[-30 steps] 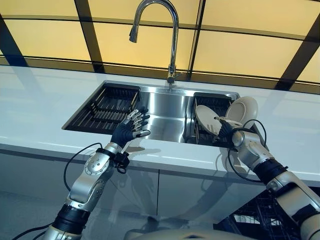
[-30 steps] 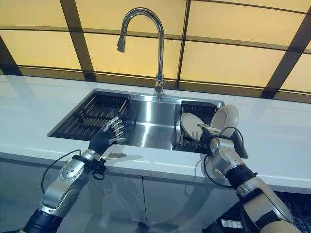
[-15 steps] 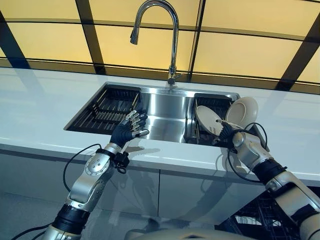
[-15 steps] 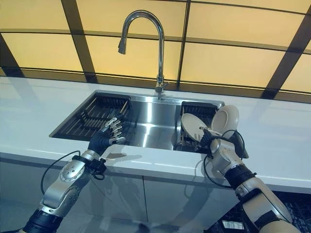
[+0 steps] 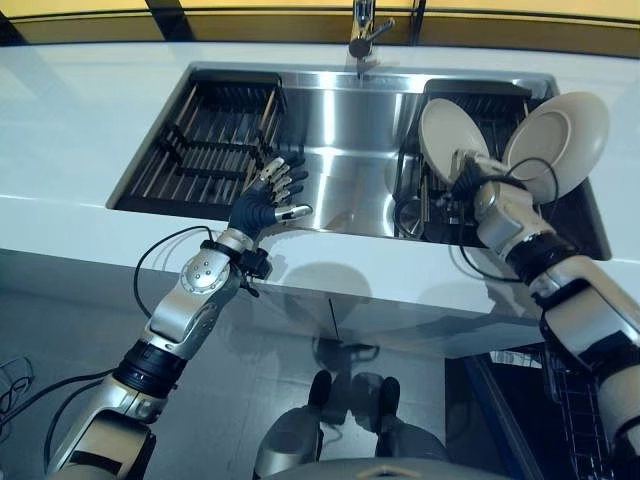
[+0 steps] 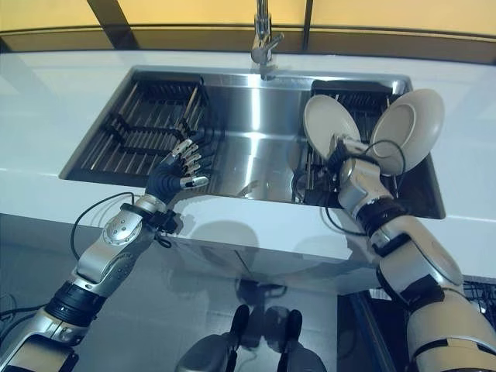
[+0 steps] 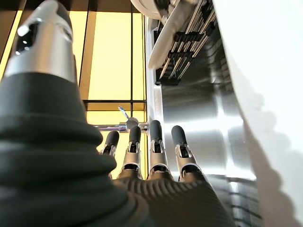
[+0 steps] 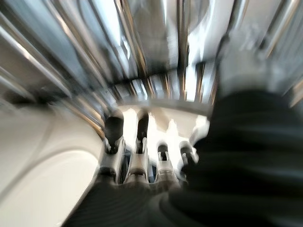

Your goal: Take plates into dishwasher

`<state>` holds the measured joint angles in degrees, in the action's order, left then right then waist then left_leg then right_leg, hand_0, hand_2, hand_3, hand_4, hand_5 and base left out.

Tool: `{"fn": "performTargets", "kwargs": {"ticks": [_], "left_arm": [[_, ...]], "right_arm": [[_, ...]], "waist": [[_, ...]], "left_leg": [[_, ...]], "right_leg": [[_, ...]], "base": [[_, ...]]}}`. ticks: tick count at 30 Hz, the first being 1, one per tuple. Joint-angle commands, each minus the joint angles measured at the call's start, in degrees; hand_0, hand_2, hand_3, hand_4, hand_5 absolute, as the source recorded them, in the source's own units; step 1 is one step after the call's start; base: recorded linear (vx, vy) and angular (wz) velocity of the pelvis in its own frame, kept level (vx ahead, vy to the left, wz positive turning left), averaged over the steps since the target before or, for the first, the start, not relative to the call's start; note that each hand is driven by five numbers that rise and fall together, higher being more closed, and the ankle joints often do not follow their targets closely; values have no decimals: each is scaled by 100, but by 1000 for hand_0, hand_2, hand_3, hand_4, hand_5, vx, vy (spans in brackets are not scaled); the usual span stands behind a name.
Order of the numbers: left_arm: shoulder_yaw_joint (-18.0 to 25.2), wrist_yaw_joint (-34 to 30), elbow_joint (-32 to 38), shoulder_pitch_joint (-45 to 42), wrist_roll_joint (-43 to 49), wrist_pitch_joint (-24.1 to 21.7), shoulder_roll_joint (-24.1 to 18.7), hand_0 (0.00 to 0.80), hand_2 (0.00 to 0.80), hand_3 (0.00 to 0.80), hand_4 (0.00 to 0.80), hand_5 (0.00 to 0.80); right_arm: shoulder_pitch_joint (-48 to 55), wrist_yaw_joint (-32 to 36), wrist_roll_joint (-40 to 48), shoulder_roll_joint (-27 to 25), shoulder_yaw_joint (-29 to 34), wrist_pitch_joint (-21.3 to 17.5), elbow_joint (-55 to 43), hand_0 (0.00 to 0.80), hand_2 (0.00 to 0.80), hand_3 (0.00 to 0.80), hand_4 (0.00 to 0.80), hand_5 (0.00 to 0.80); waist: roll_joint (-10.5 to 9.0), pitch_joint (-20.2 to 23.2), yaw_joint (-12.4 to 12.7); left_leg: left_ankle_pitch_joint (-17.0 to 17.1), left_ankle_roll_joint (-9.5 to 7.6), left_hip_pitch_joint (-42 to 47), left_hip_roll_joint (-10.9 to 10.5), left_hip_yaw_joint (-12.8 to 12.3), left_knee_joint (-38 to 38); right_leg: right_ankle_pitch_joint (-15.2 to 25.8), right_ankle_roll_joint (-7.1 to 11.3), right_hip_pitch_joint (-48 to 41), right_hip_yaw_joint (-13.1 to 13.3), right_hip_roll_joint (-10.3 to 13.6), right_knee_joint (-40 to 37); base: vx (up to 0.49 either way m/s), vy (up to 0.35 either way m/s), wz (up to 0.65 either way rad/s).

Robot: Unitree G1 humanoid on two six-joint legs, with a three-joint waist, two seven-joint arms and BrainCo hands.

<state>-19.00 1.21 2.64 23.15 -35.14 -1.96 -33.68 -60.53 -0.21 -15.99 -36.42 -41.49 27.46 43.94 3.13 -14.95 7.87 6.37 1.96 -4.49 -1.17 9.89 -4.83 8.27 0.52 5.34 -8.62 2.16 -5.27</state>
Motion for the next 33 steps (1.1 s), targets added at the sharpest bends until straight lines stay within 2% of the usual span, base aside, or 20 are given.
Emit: {"fn": "performTargets", "kwargs": {"ticks": [1, 7, 8, 9, 10, 11, 19, 24, 33], "left_arm": [[56, 71, 73, 728, 30, -321, 24, 0, 0, 0, 0, 0], [80, -21, 60, 822, 71, -245, -143, 0, 0, 0, 0, 0], [78, -36, 44, 832, 69, -252, -161, 0, 0, 0, 0, 0], [72, -27, 47, 840, 67, -251, -169, 0, 0, 0, 0, 0], [68, -37, 43, 858, 49, -271, -207, 0, 0, 0, 0, 0], [62, -44, 34, 869, 27, -302, -241, 0, 0, 0, 0, 0], [92, -5, -12, 983, -255, -800, -662, 0, 0, 0, 0, 0], [206, 13, 110, 910, -385, -1074, -891, 0, 0, 0, 0, 0], [276, 53, 195, 983, -540, -1294, -974, 0, 0, 0, 0, 0]], "right_arm": [[-786, -305, 316, -192, -588, -253, 371, 0, 0, 0, 0, 0], [-801, -549, 648, 16, -676, -286, 667, 0, 0, 0, 0, 0], [-793, -618, 698, 54, -679, -269, 720, 47, 47, 47, 47, 47], [-779, -660, 727, 65, -675, -286, 747, 295, 295, 295, 295, 295], [-764, -718, 754, 70, -649, -309, 752, 624, 624, 624, 624, 624], [-770, -783, 795, 52, -645, -343, 747, 800, 800, 800, 800, 800], [-919, -1631, 997, -372, -616, -681, 185, 800, 800, 800, 800, 800], [-931, -1843, 1029, -742, -616, -682, -394, 800, 800, 800, 800, 800], [-1139, -2161, 811, -1156, -447, -1153, -608, 800, 800, 800, 800, 800]], "waist": [[-83, -95, 223], [-314, -26, 345], [-341, -18, 357], [-353, -18, 358], [-368, -31, 359], [-373, -51, 357], [-382, -457, 236], [-388, -681, 155], [-332, -756, 63]], "left_leg": [[-628, -155, -47, -210, -128, -17], [-732, -189, -65, -186, -75, -17], [-736, -197, -56, -189, -68, -17], [-735, -202, -56, -191, -57, -17], [-728, -213, -56, -195, -41, -17], [-717, -221, -57, -198, -41, -17], [-618, -278, -93, -210, -63, -17], [-607, -304, -55, -205, -167, -17], [-609, -345, 114, -277, -207, -17]], "right_leg": [[-780, 564, -363, 169, 26, 27], [-878, 488, -366, 194, -115, 27], [-870, 472, -372, 202, -133, 27], [-863, 462, -370, 209, -139, 27], [-843, 450, -361, 222, -148, 27], [-825, 436, -356, 232, -156, 27], [-606, 409, -244, 327, -159, 27], [-532, 419, -245, 312, -122, 27], [-487, 357, -358, 172, -46, 27]], "base": [[-1, -74, -4], [-5, -75, -1], [1, -45, 0], [-16, -35, 1], [0, 0, 0], [-50, -25, 1], [-106, -2, -4], [-111, 14, -3], [-81, 36, -5]]}}
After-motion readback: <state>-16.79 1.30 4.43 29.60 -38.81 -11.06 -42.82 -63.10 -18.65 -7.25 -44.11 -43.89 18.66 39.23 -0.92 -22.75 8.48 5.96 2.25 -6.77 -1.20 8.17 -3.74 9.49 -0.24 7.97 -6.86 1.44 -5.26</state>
